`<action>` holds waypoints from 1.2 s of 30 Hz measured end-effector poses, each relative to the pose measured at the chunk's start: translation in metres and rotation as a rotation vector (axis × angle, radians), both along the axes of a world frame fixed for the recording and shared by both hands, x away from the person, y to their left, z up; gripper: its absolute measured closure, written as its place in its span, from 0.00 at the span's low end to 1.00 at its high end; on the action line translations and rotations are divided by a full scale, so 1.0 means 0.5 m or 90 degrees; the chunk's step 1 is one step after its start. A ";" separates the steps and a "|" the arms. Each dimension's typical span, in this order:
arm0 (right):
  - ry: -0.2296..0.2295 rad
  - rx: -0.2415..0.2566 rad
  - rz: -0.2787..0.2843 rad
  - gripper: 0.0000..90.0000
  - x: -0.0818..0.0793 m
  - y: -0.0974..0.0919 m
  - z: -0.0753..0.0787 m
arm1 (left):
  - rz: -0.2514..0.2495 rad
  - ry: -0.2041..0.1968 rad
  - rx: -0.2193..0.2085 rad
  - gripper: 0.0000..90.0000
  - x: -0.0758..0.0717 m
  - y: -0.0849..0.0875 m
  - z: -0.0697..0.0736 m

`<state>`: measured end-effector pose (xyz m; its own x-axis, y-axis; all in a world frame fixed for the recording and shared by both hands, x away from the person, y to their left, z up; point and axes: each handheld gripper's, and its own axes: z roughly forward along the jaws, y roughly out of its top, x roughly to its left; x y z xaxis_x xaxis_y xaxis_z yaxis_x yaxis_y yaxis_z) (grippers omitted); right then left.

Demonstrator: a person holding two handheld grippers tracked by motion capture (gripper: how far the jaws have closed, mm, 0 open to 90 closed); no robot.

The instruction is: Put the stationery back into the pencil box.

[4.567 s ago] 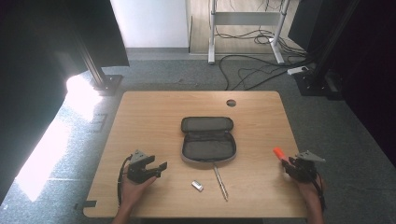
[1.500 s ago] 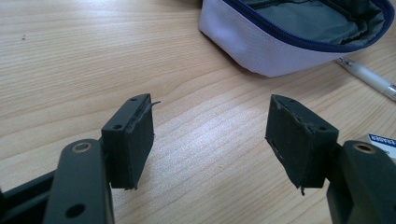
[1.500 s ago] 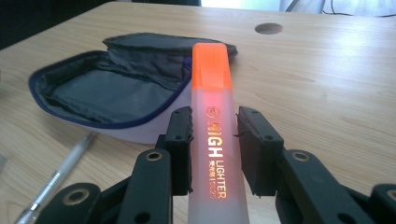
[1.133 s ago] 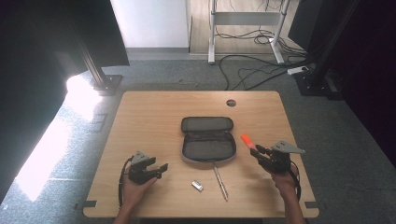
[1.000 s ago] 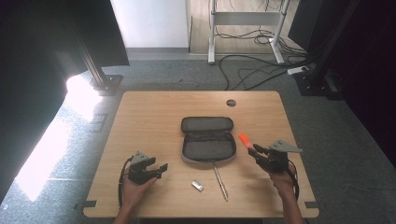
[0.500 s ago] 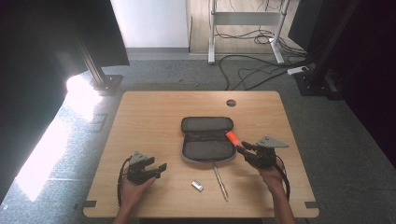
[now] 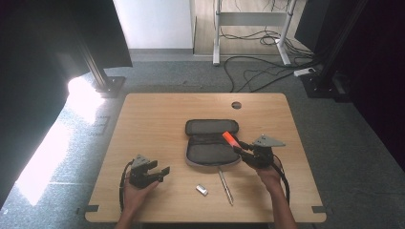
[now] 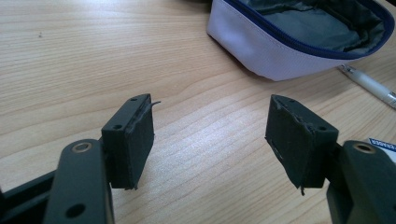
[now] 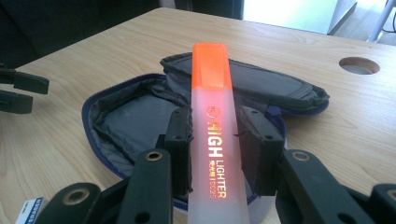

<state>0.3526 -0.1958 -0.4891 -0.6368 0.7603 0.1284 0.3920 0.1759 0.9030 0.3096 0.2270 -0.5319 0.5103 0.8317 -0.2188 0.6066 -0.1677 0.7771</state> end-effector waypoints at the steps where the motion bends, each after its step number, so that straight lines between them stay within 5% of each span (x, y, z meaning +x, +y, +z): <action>1: 0.000 0.000 0.001 0.73 0.001 0.001 -0.001 | 0.000 0.000 0.000 0.36 0.000 0.002 0.000; 36: 0.000 -0.032 0.046 0.73 0.037 0.086 0.001 | -0.009 0.002 0.002 0.36 -0.002 -0.006 -0.002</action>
